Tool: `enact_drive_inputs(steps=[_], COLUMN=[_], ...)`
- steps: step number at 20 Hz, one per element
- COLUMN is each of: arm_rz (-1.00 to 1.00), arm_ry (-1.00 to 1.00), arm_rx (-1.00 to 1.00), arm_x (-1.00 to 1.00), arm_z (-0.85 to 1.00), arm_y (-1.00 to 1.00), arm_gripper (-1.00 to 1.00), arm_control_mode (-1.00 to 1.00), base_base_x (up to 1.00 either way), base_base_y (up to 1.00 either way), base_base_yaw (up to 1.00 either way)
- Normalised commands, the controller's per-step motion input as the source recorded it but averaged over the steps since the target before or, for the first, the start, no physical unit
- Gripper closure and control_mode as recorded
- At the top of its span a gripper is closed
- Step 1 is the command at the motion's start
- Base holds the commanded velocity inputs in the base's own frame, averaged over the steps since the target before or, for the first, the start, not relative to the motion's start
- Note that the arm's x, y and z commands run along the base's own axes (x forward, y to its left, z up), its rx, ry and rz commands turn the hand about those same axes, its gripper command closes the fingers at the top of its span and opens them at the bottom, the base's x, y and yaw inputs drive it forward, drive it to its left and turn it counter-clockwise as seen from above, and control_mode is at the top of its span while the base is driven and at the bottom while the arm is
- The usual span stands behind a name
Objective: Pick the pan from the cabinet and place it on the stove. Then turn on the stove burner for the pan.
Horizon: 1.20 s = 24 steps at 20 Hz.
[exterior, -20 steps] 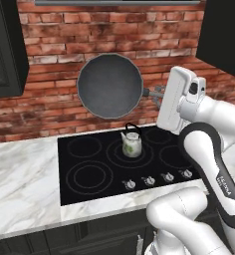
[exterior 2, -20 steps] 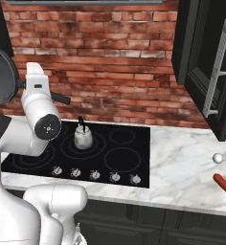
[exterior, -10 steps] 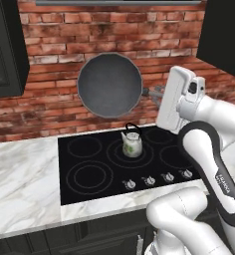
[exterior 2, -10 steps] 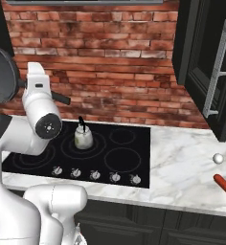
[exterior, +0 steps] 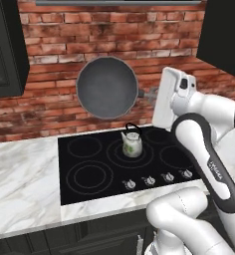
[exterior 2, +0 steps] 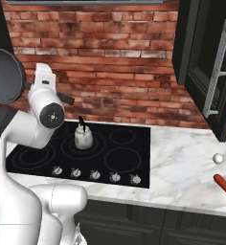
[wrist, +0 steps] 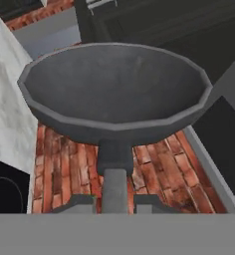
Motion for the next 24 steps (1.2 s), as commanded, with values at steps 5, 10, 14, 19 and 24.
enact_drive_inputs(steps=[5,10,14,19,24], arm_rz=[-0.05,-0.20,-0.26,-0.21,-0.10], arm_ry=[0.16,0.12,0.15,0.18,0.16], arm_rx=[0.03,0.05,0.01,0.02,0.00], arm_x=[0.04,-0.03,-0.12,0.02,0.09], arm_z=[-0.26,-0.27,-0.27,-0.15,-0.17], arm_y=[0.00,0.00,0.03,0.12,0.16], arm_gripper=[1.00,1.00,1.00,1.00,1.00], arm_control_mode=[-1.00,-1.00,-1.00,-1.00,-1.00], base_base_x=[0.00,0.00,0.00,0.00,0.00], base_base_y=[0.00,0.00,0.00,0.00,0.00], base_base_yaw=[0.00,0.00,0.00,0.00,0.00])
